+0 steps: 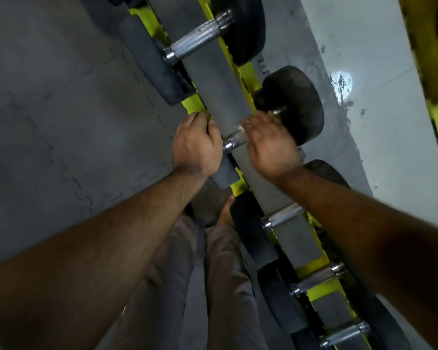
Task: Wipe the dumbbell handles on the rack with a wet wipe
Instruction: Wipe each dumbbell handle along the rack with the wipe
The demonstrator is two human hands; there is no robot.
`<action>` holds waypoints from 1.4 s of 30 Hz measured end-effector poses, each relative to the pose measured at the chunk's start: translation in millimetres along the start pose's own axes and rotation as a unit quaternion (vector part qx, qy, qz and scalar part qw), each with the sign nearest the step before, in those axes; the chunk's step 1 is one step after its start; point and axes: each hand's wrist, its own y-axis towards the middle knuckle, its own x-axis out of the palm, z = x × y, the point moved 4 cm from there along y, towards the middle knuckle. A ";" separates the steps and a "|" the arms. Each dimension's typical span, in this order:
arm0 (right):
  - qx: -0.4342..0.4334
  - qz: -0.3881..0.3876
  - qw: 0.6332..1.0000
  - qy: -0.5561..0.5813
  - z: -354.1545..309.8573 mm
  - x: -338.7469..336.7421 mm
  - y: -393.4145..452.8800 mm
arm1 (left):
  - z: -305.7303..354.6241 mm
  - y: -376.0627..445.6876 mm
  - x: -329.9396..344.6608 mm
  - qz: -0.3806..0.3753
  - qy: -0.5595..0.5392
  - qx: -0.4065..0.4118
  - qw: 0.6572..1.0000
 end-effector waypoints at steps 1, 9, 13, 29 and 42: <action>-0.011 -0.007 1.000 0.000 -13.5 7.4 -5.2 | 0.8 0.1 -0.5 -0.001 0.005 -0.002 1.000; 0.045 0.014 0.999 -0.017 1.1 6.2 -8.0 | -1.2 1.3 0.3 0.002 -0.002 -0.002 1.000; -0.050 -0.002 0.999 0.017 -23.1 10.2 -16.9 | 2.5 1.8 -0.8 0.001 0.006 -0.005 1.000; -0.022 0.072 0.995 0.057 -33.0 24.6 -35.8 | 4.4 0.7 -2.6 -0.002 0.002 -0.011 1.000; -0.028 0.141 0.988 0.054 6.5 20.9 -31.4 | 5.9 -1.1 -2.8 0.003 0.021 -0.018 1.000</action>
